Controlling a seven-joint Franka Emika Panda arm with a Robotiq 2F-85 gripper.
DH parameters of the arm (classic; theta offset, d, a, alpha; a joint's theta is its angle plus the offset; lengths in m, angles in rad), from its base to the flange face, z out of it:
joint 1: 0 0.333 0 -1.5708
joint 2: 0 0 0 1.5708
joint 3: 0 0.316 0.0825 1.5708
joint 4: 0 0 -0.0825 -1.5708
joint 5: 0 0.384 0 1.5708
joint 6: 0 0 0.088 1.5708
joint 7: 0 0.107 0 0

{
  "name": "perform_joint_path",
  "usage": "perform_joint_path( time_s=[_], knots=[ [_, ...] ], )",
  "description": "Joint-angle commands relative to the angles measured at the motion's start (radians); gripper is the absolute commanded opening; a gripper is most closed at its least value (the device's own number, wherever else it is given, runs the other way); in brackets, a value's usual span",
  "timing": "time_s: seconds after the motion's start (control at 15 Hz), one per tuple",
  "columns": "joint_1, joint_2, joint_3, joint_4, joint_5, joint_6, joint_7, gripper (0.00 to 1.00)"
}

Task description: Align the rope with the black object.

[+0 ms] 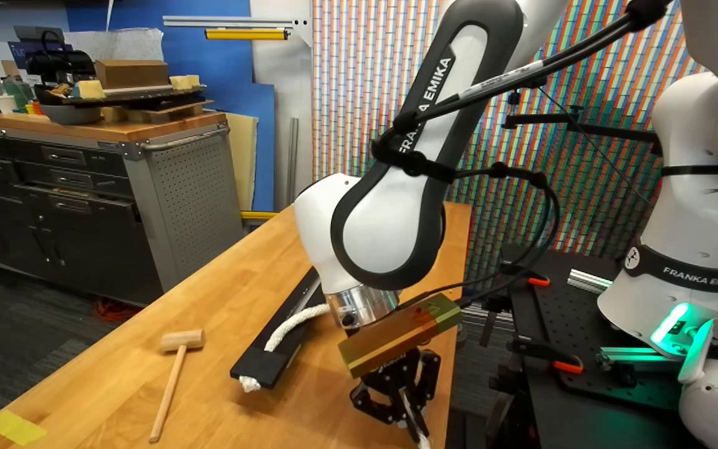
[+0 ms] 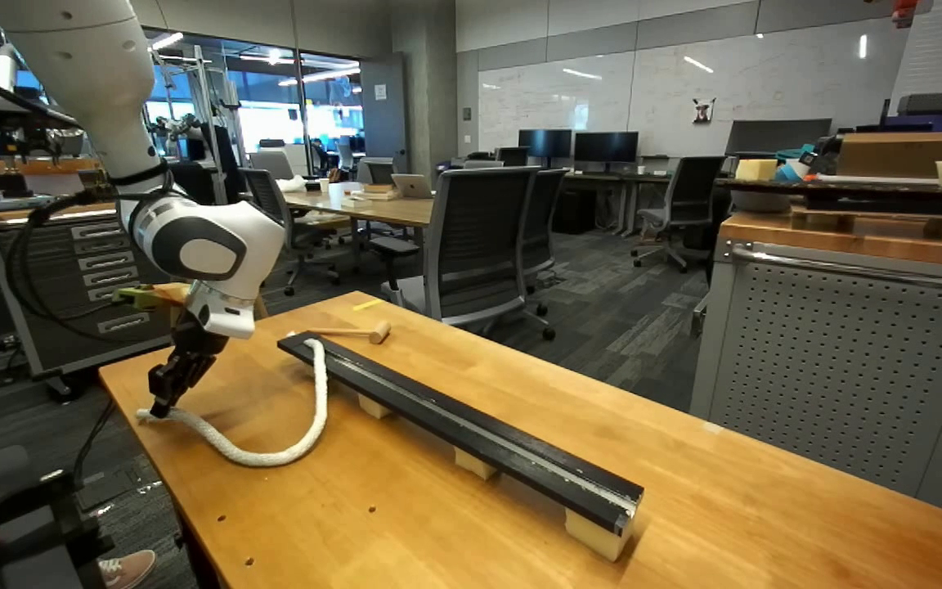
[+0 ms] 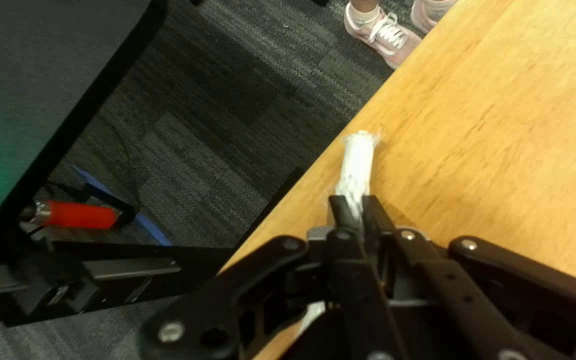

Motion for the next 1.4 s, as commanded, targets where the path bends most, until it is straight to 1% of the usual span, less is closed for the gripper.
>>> perform_joint_path(
  time_s=[0.0,0.2,0.4,0.53,0.73,0.93,1.13,1.33],
  knots=[
    [0.027,-0.127,-0.060,-0.089,-0.136,-0.067,0.157,0.03],
    [0.037,-0.188,-0.105,-0.117,-0.291,-0.158,0.316,0.03],
    [0.032,-0.219,-0.111,-0.094,-0.427,-0.318,0.460,0.03],
    [0.021,-0.226,-0.100,-0.068,-0.500,-0.450,0.515,0.03],
    [0.005,-0.209,-0.078,-0.015,-0.571,-0.660,0.518,0.03],
    [-0.002,-0.193,-0.066,0.031,-0.618,-0.798,0.492,0.03],
    [0.001,-0.195,-0.064,0.063,-0.678,-0.853,0.503,0.03],
    [0.007,-0.192,-0.069,0.088,-0.783,-0.850,0.530,0.03]
  ],
)
